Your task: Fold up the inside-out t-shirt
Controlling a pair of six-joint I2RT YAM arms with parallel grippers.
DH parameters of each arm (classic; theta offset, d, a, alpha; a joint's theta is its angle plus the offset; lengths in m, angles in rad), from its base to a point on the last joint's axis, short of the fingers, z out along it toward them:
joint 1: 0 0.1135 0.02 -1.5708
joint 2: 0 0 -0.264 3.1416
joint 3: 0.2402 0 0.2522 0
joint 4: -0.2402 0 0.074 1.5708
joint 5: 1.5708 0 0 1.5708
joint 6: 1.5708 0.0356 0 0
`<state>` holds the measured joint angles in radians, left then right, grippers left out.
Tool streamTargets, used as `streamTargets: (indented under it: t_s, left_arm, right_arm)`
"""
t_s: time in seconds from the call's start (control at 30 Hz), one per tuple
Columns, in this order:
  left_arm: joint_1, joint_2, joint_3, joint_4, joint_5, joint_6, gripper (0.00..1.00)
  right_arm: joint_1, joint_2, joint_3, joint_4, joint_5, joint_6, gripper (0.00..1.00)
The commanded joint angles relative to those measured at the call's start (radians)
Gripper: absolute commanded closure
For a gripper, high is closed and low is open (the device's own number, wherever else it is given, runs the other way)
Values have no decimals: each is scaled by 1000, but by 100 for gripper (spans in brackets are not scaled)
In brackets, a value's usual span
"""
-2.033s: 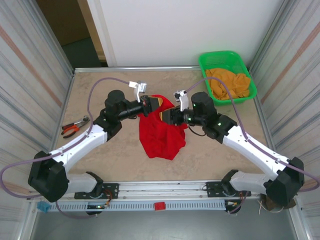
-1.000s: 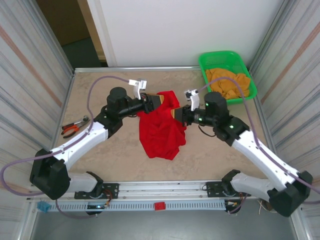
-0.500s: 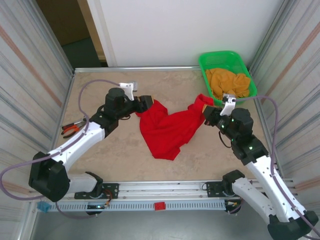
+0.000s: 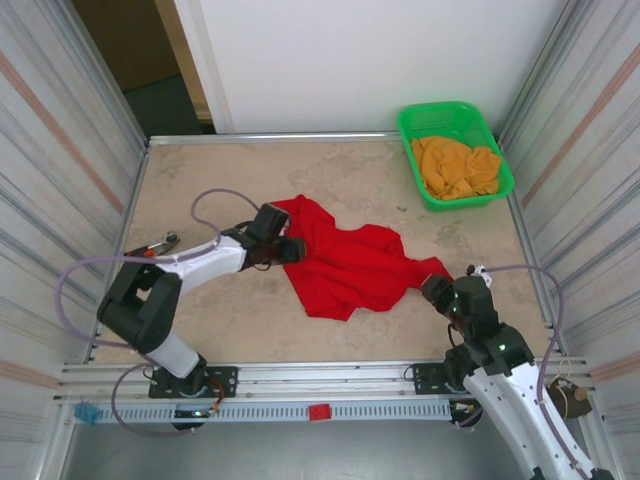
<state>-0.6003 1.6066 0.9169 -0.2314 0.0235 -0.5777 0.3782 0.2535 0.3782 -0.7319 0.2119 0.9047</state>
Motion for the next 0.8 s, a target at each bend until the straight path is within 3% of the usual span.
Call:
streamTargets:
  t_s: [0.0,0.07,0.1,0.17,0.2,0.33,0.57,0.6,0.67,0.77]
  left_arm:
    - [-27,73,80,-15,-31,-21,39]
    - [-31,120,99,-17,-23,-25,43]
    - [-31,137,104,-13,-17,-25,53]
    - [-27,157,112,-9,-8,-14,90]
    - [-22,162,119,-16,-15,-9,100]
    - [40,155,158,-62,-49,71,100]
    - [262,132,372,-235,-91,280,100]
    - [271,133,403,-264,-98,301,95]
    - [269,121,446,-312,-96,328,71]
    - [207,71,410,-296,-97,305,53]
  right_arm:
    - [-15,52,60,-21,79,-5,41]
    - [-22,144,100,3,88,-52,41]
    - [-26,190,116,30,90,-81,39]
    - [-48,272,143,89,62,-135,37]
    - [-69,316,159,116,34,-160,37]
    - [-167,443,185,211,-117,-208,36]
    - [-288,666,216,347,-373,-275,37]
    - [-293,694,221,365,-398,-283,37]
    - [-304,766,241,381,-450,-302,35]
    - [-310,826,246,410,-515,-313,34]
